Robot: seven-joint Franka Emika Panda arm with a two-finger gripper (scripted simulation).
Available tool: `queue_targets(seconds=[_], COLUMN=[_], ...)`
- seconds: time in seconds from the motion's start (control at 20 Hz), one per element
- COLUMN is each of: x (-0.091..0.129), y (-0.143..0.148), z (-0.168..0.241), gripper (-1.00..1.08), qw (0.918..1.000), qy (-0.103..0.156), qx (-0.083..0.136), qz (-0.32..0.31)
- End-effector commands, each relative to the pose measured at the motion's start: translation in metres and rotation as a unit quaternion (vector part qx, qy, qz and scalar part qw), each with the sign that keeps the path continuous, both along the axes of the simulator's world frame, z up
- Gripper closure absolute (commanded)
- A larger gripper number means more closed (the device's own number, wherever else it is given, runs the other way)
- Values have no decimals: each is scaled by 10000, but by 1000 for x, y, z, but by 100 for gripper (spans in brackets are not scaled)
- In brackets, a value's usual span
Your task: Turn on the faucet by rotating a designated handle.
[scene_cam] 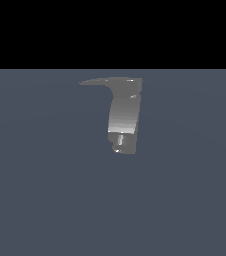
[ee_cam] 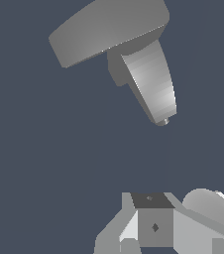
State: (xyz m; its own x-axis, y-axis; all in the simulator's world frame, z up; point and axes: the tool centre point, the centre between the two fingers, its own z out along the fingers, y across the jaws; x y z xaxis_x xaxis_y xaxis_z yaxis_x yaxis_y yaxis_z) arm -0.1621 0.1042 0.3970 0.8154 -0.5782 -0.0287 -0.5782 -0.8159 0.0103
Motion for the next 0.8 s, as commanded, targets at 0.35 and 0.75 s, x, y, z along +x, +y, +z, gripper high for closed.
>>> queue_targets(seconds=[0.35,0.75], x=[44,83], y=[19,26], z=[-26,-47], gripper=[108,108], qw=[9947,9826], qy=[-17,-31], qx=[1,-5], qz=[-1025,-1860])
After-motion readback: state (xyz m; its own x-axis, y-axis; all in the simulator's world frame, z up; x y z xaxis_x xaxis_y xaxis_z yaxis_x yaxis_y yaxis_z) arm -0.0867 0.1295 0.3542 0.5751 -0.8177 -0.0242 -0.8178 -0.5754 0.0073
